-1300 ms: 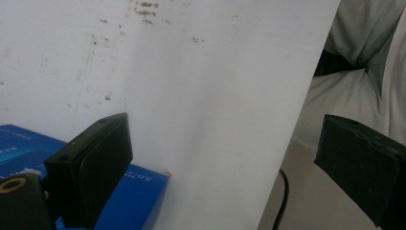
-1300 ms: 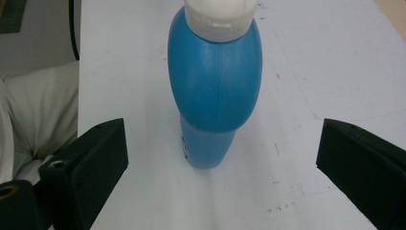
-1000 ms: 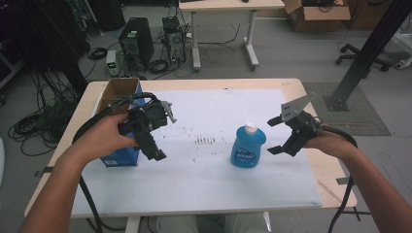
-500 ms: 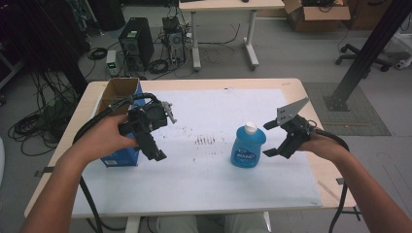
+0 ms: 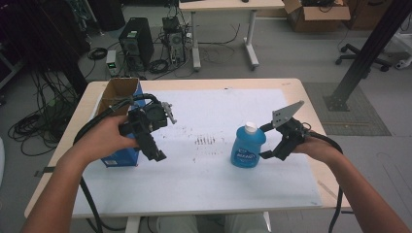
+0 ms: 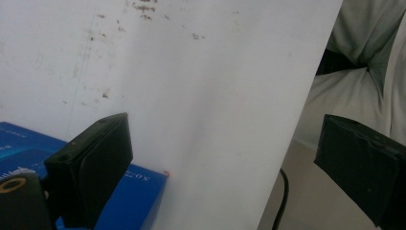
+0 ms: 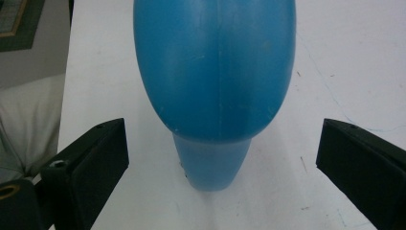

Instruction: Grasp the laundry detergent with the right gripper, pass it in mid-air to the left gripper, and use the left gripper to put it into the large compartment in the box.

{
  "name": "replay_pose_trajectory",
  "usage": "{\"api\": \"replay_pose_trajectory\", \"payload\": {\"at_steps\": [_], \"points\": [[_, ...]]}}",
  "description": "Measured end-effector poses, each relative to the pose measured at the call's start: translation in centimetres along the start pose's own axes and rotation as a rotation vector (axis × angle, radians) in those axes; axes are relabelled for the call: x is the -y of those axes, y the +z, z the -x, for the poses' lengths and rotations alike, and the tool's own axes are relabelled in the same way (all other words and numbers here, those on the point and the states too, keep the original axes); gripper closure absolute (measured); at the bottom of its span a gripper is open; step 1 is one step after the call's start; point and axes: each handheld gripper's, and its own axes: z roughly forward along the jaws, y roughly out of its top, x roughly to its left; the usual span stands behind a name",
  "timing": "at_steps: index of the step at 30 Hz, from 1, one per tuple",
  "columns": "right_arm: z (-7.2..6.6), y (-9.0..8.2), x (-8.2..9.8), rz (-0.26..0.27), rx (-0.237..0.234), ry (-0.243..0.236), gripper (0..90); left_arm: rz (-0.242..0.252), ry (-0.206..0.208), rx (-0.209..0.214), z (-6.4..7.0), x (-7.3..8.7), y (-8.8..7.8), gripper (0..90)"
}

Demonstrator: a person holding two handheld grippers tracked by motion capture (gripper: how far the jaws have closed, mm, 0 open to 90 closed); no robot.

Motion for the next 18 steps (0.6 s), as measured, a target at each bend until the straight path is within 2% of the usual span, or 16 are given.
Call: {"api": "replay_pose_trajectory", "payload": {"at_steps": [18], "points": [[0.2,1.5,0.4,0.037,-0.013,0.001,3.9,-0.004,0.000,0.006,-0.1,-0.3,0.3,5.8]]}}
